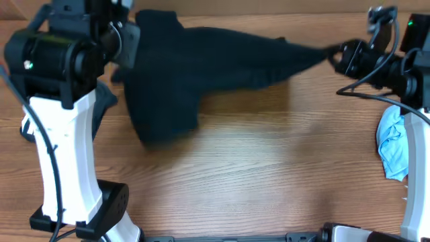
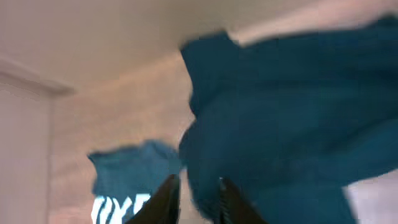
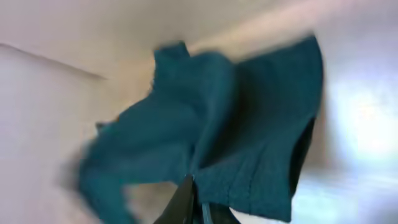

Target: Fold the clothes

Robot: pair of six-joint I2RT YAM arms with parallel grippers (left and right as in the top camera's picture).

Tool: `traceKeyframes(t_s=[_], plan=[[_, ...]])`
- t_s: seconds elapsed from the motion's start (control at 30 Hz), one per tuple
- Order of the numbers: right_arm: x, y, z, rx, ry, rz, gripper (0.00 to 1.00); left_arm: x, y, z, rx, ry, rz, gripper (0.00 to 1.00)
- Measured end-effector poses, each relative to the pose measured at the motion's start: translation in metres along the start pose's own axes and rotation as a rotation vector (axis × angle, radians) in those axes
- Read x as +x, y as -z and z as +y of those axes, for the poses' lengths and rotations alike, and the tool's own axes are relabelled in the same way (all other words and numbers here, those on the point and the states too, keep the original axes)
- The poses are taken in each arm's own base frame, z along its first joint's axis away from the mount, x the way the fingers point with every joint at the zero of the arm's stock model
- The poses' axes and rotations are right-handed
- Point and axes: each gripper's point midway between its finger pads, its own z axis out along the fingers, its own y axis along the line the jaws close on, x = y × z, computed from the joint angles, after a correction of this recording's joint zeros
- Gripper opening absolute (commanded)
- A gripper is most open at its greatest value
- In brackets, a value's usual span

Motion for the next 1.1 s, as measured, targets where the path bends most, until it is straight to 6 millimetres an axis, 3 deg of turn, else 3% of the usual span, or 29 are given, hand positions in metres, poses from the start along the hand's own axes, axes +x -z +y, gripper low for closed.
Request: traceKeyframes(t_s=[0.03, 0.07, 0.13, 0.17, 0.2, 0.33, 0.37, 0.6, 0.67, 0.73, 0.83, 0.87, 0.93, 0.97, 1.0, 1.1], plan=[[0.011, -0.003, -0.006, 0.016, -0.026, 0.049, 0.1, 0.006, -0.005, -0.004, 0.018, -0.007, 0.034, 0.33], [0.024, -0.005, -0.011, 0.033, -0.051, 0.105, 0.2, 0.013, -0.011, -0.008, 0.034, -0.009, 0.068, 0.32], [0.042, -0.007, -0.021, 0.068, -0.089, 0.185, 0.26, 0.021, -0.023, -0.014, 0.055, -0.017, 0.118, 0.35], [0.05, -0.006, -0.025, 0.087, -0.106, 0.216, 0.4, 0.023, -0.027, -0.016, 0.059, -0.02, 0.134, 0.38], [0.057, -0.004, -0.029, 0.109, -0.119, 0.242, 0.47, 0.025, -0.03, -0.016, 0.061, -0.022, 0.147, 0.39], [0.069, 0.001, -0.043, 0.196, -0.128, 0.28, 0.76, 0.026, -0.033, -0.018, 0.065, -0.015, 0.156, 0.52], [0.068, 0.002, -0.046, 0.212, -0.124, 0.279, 0.8, 0.026, -0.033, -0.018, 0.064, -0.012, 0.156, 0.72], [0.056, 0.001, -0.056, 0.263, -0.089, 0.23, 0.83, 0.026, -0.029, -0.022, 0.087, 0.029, 0.147, 0.74], [0.056, 0.001, -0.057, 0.268, -0.087, 0.227, 0.83, 0.026, -0.017, -0.02, 0.086, 0.049, 0.124, 0.79], [0.055, 0.0, -0.057, 0.271, -0.086, 0.224, 0.83, 0.025, 0.008, -0.015, 0.08, 0.08, 0.067, 0.81], [0.064, -0.005, -0.065, 0.279, -0.108, 0.254, 0.82, 0.029, 0.077, -0.007, 0.091, 0.147, -0.091, 0.8], [0.069, -0.01, -0.069, 0.283, -0.118, 0.27, 0.82, 0.035, 0.097, -0.007, 0.105, 0.165, -0.13, 0.78], [0.077, -0.02, -0.08, 0.291, -0.144, 0.311, 0.81, 0.049, 0.109, -0.012, 0.137, 0.192, -0.128, 0.61], [0.083, -0.026, -0.086, 0.298, -0.162, 0.34, 0.8, 0.058, 0.102, -0.017, 0.155, 0.201, -0.089, 0.58], [0.088, -0.032, -0.093, 0.305, -0.18, 0.368, 0.81, 0.073, 0.081, -0.027, 0.175, 0.215, 0.009, 0.57], [0.099, -0.04, -0.103, 0.316, -0.208, 0.414, 0.83, 0.113, 0.001, -0.055, 0.215, 0.279, 0.305, 0.57]])
